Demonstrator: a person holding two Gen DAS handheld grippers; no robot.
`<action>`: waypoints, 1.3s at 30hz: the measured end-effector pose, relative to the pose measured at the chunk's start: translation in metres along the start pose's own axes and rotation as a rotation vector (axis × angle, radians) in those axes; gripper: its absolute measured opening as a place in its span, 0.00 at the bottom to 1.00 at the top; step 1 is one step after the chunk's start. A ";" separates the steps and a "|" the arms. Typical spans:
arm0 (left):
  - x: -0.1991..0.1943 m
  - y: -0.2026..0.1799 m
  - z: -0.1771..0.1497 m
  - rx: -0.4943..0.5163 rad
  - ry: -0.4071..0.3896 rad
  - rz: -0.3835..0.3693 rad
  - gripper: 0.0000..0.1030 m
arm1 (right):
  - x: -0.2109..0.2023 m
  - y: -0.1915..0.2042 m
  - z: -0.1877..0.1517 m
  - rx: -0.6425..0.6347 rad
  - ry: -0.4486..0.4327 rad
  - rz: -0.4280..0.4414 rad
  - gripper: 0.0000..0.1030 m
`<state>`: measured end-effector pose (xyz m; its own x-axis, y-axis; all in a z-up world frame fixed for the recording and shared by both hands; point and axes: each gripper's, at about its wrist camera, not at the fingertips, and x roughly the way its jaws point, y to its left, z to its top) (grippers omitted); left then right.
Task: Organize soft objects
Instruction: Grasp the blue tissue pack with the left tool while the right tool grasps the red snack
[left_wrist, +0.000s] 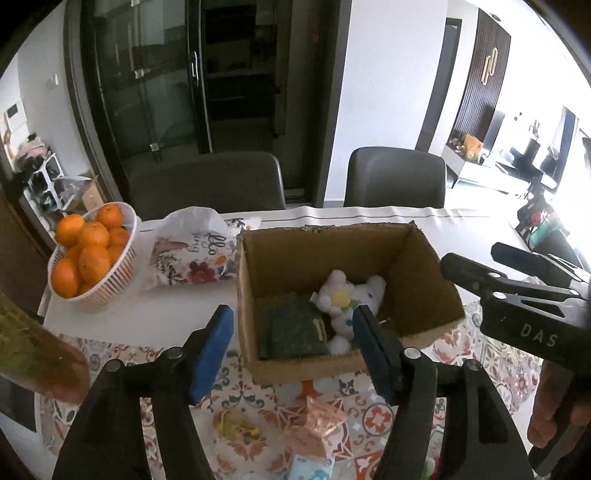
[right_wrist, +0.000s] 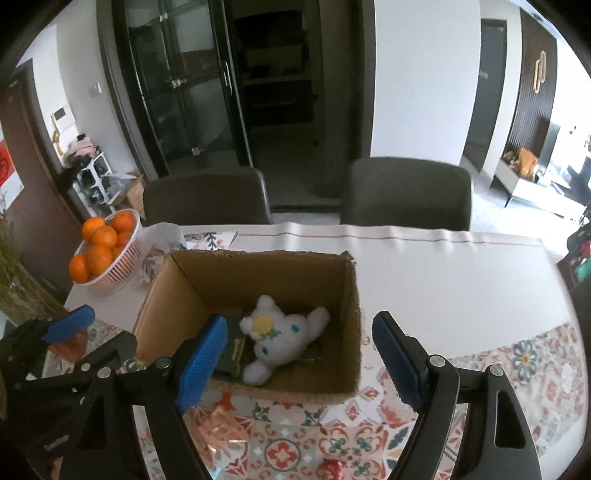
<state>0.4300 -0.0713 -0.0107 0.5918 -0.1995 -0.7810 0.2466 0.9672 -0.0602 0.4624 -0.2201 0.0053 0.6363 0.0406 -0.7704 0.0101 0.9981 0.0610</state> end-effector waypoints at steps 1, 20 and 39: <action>-0.004 0.000 -0.002 -0.003 -0.003 0.003 0.70 | -0.005 0.000 -0.002 -0.004 -0.001 -0.008 0.79; -0.047 -0.022 -0.067 0.054 0.123 0.106 0.71 | -0.021 -0.006 -0.070 -0.090 0.194 -0.053 0.79; 0.002 -0.025 -0.133 0.036 0.371 0.084 0.71 | 0.037 -0.015 -0.131 -0.077 0.415 -0.081 0.79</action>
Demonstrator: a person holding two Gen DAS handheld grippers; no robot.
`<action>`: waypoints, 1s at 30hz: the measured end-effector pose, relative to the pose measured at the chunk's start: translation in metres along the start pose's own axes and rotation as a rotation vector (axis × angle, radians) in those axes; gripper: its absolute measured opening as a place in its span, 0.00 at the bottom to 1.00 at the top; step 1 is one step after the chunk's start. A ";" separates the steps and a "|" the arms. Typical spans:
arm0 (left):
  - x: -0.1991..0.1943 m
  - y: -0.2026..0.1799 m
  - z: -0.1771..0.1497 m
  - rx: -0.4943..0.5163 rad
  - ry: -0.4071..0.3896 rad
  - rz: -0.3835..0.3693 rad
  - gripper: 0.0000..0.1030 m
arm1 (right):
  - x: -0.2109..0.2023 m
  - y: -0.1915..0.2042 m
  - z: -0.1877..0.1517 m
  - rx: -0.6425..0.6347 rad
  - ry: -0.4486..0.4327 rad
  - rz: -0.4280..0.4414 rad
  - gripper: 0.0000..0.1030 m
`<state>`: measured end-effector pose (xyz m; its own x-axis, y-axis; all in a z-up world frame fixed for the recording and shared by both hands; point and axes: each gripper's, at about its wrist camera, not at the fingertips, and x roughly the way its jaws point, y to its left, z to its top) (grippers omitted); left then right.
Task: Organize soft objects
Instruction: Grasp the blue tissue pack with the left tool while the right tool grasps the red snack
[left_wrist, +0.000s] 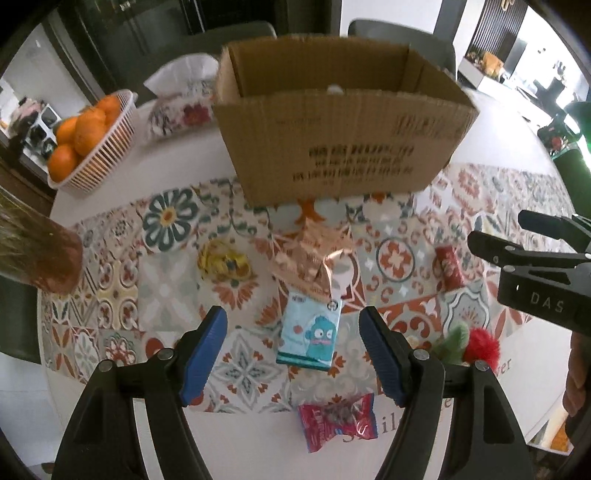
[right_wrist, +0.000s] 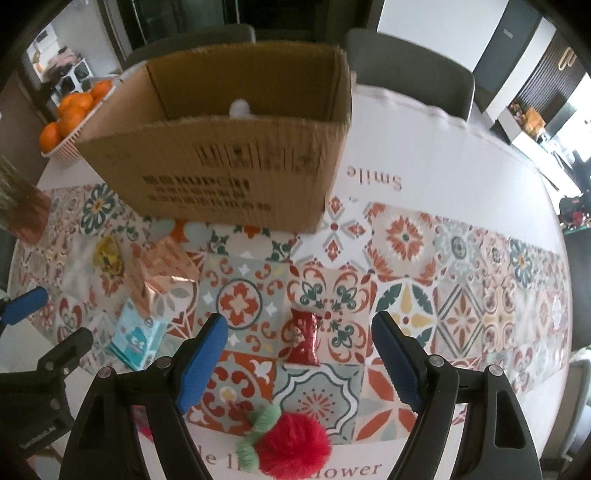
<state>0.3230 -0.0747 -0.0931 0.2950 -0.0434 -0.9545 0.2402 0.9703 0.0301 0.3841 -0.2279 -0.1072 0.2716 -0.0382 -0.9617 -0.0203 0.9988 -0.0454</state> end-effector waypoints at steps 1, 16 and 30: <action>0.004 0.000 -0.001 0.001 0.012 -0.002 0.71 | 0.003 -0.001 -0.001 0.001 0.006 -0.005 0.78; 0.072 -0.011 -0.011 0.000 0.190 -0.027 0.71 | 0.057 -0.010 -0.010 0.032 0.122 -0.015 0.72; 0.114 -0.008 -0.016 -0.028 0.265 -0.017 0.67 | 0.096 -0.010 -0.009 0.047 0.185 -0.044 0.58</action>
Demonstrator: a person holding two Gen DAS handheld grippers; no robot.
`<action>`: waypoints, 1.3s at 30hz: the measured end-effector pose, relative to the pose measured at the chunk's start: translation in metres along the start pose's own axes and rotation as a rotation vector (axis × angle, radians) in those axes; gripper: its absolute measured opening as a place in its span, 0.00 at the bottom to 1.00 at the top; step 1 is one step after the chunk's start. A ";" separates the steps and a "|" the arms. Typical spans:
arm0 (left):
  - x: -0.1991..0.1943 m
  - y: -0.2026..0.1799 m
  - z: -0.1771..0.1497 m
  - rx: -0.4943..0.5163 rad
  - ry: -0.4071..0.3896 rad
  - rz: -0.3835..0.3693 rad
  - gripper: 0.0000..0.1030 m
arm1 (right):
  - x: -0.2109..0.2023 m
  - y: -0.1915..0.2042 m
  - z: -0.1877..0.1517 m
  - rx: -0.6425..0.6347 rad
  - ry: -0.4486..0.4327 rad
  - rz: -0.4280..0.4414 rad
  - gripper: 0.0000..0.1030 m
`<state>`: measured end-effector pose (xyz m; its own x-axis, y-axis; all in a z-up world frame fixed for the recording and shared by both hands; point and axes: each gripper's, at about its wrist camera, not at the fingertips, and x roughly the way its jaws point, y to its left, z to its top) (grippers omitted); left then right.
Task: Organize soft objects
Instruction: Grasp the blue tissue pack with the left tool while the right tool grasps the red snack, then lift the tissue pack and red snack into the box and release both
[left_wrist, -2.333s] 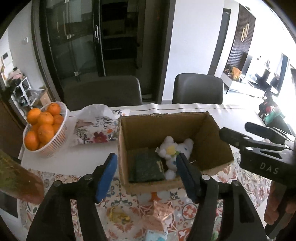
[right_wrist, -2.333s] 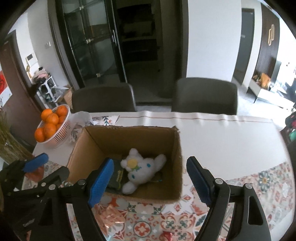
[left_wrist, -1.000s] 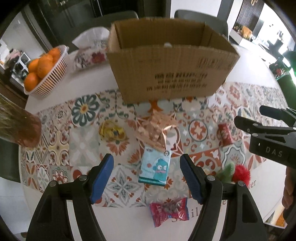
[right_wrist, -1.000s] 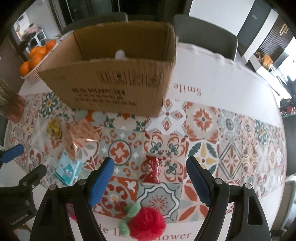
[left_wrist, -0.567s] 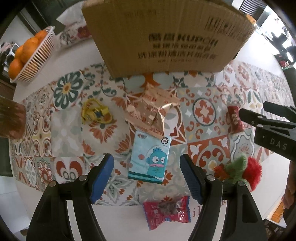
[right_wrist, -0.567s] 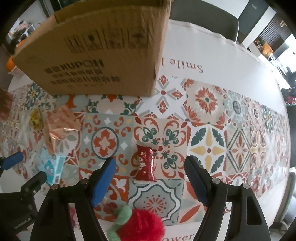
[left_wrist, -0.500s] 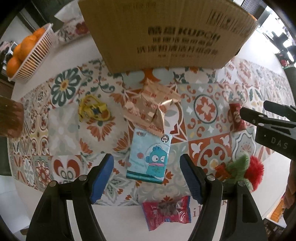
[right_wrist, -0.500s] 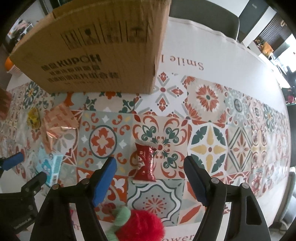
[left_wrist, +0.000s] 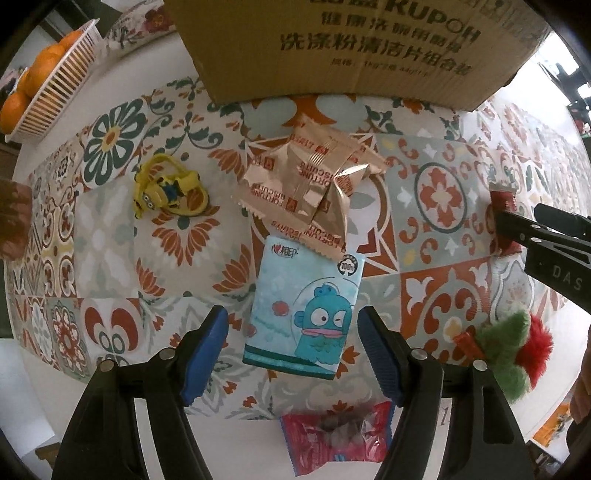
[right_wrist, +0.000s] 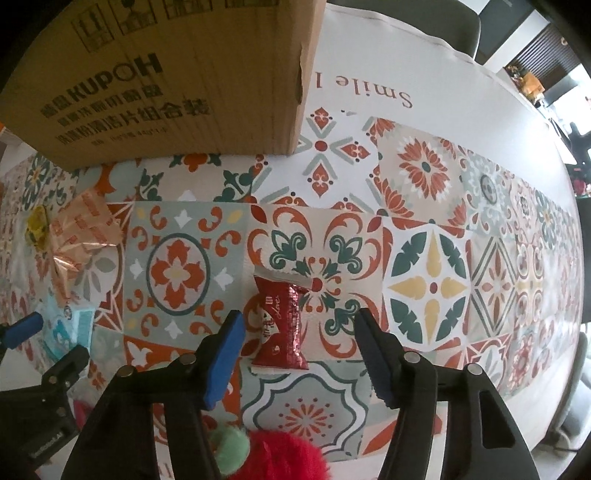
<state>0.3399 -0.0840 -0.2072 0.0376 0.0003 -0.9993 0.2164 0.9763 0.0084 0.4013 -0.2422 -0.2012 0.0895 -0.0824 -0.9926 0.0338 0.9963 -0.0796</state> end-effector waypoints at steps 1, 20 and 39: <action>0.004 0.003 0.001 -0.002 0.001 0.000 0.65 | 0.002 0.000 0.000 0.001 0.003 0.000 0.57; 0.009 -0.003 -0.008 -0.036 -0.010 -0.048 0.54 | 0.024 -0.005 -0.028 0.057 0.010 0.122 0.23; -0.070 0.008 -0.038 -0.043 -0.199 -0.111 0.54 | -0.078 -0.005 -0.059 0.028 -0.171 0.217 0.23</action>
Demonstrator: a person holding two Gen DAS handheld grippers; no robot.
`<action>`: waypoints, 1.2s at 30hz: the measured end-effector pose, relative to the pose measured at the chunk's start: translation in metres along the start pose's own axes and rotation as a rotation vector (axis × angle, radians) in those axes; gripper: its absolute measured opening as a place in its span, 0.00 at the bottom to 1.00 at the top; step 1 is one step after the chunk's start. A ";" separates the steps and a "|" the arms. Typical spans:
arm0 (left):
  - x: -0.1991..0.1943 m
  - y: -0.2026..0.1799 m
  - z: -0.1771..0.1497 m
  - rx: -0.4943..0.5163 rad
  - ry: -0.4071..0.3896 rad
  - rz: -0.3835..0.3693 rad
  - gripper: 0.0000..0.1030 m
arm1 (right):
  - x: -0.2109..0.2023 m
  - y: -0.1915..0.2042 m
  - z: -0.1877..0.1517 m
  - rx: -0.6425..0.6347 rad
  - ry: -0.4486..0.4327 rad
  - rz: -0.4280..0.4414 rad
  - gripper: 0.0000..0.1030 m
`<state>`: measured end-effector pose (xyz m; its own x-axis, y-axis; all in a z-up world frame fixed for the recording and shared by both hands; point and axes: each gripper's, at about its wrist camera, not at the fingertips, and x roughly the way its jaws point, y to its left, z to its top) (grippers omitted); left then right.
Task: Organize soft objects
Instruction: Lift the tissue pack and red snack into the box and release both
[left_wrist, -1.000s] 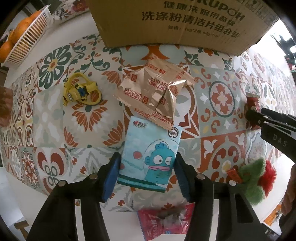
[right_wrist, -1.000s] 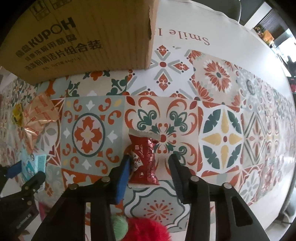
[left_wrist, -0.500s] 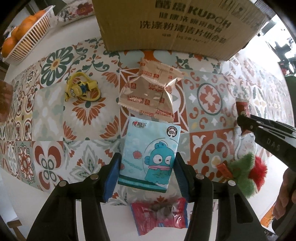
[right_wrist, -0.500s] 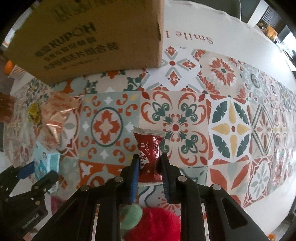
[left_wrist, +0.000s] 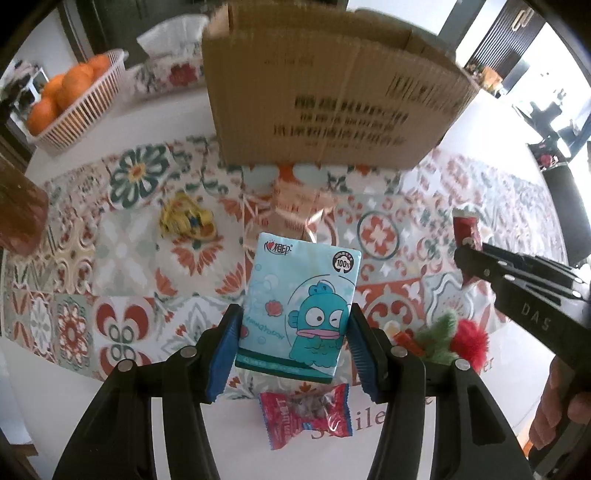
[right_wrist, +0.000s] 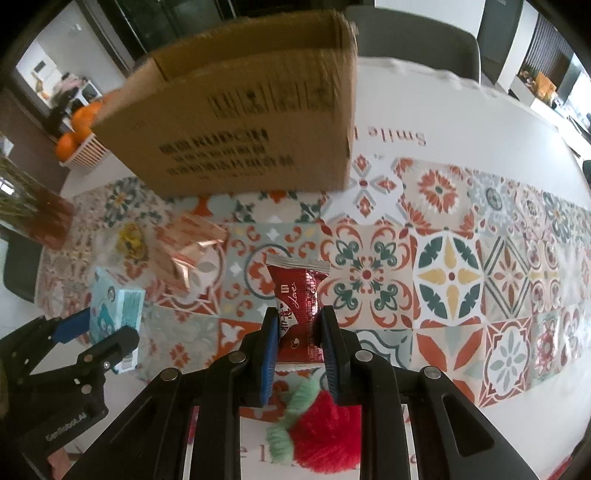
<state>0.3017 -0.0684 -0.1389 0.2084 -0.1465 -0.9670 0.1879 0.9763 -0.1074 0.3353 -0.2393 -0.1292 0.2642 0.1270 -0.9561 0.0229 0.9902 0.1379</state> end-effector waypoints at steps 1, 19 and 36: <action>-0.005 -0.001 0.001 0.002 -0.014 0.001 0.54 | -0.007 0.005 0.004 0.000 -0.012 0.008 0.23; -0.086 -0.008 0.038 0.027 -0.240 -0.010 0.54 | -0.072 0.025 0.043 0.007 -0.227 0.079 0.23; -0.117 -0.009 0.079 0.041 -0.339 -0.022 0.54 | -0.098 0.031 0.087 -0.014 -0.318 0.102 0.23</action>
<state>0.3516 -0.0722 -0.0070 0.5099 -0.2190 -0.8319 0.2327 0.9661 -0.1117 0.3941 -0.2261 -0.0085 0.5522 0.2034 -0.8085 -0.0323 0.9743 0.2231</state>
